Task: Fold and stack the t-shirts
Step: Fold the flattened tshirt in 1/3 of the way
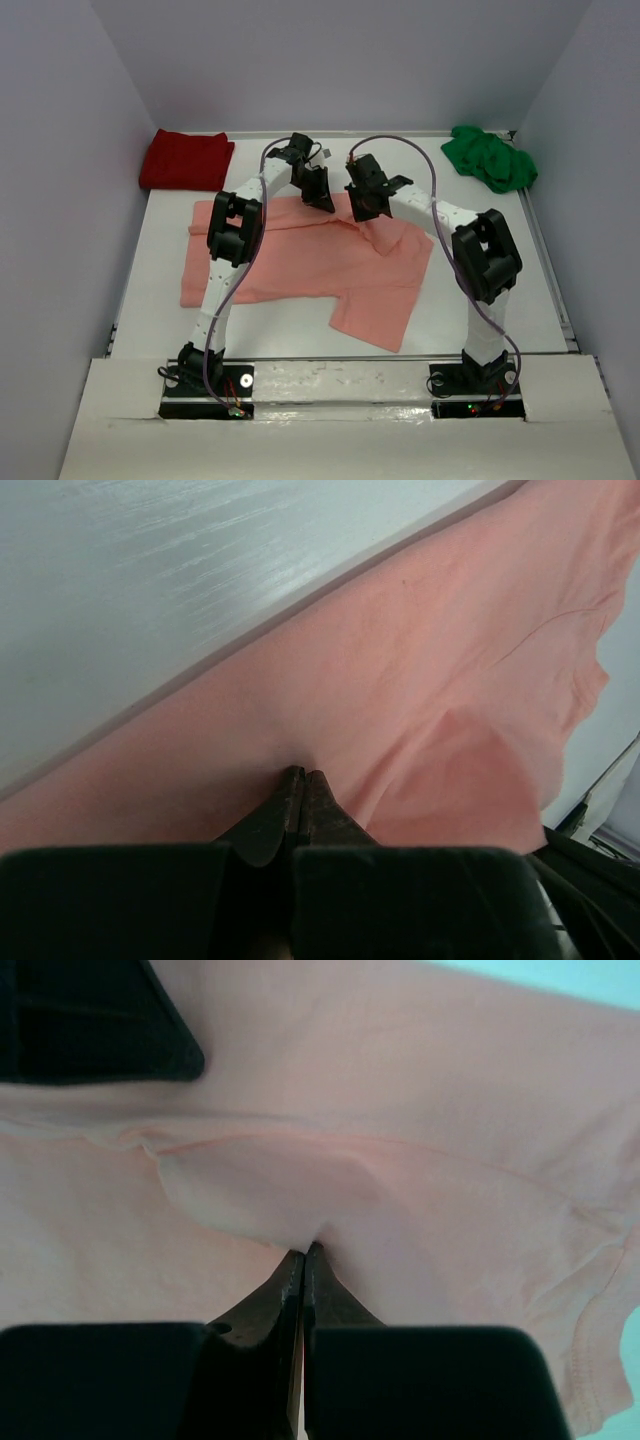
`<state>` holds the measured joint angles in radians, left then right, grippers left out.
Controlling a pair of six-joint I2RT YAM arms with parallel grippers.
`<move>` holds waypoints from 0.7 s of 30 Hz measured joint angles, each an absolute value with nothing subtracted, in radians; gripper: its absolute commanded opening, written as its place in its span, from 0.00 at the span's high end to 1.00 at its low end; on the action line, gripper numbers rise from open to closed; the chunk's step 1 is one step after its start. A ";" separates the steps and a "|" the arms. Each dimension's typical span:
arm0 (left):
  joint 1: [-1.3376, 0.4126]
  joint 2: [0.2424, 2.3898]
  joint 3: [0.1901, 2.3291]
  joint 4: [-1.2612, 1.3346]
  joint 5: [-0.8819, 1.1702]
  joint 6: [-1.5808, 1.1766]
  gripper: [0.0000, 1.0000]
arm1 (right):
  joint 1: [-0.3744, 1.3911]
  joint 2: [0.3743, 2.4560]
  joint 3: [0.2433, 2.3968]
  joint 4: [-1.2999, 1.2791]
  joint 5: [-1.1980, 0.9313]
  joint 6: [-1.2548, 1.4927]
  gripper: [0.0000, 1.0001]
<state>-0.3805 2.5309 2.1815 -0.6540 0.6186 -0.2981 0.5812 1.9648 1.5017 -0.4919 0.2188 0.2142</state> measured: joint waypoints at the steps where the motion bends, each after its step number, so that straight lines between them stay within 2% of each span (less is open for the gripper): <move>1: -0.381 2.531 2.181 -0.654 0.619 -0.298 0.97 | 0.571 1.970 1.525 -0.498 0.210 0.214 1.00; 4: -0.381 2.531 2.181 -0.654 0.619 -0.298 0.97 | 0.543 1.996 1.608 -0.522 0.193 0.213 1.00; 5: -0.381 2.531 2.181 -0.654 0.619 -0.298 0.97 | 0.528 2.014 1.644 -0.525 0.183 0.213 0.96; 6: -0.381 2.531 2.181 -0.654 0.619 -0.298 0.97 | 0.519 2.028 1.668 -0.533 0.179 0.213 0.81; 8: -0.381 2.531 2.181 -0.654 0.619 -0.298 0.97 | 0.503 2.059 1.711 -0.545 0.173 0.207 0.65; 9: -0.381 2.531 2.181 -0.654 0.619 -0.299 0.97 | 0.494 2.086 1.736 -0.550 0.171 0.205 0.55; 13: -0.381 2.531 2.181 -0.654 0.619 -0.299 0.97 | 0.475 2.155 1.770 -0.564 0.167 0.198 0.46; 21: -0.381 2.531 2.181 -0.654 0.619 -0.299 0.97 | 0.471 2.171 1.770 -0.603 0.100 0.215 0.47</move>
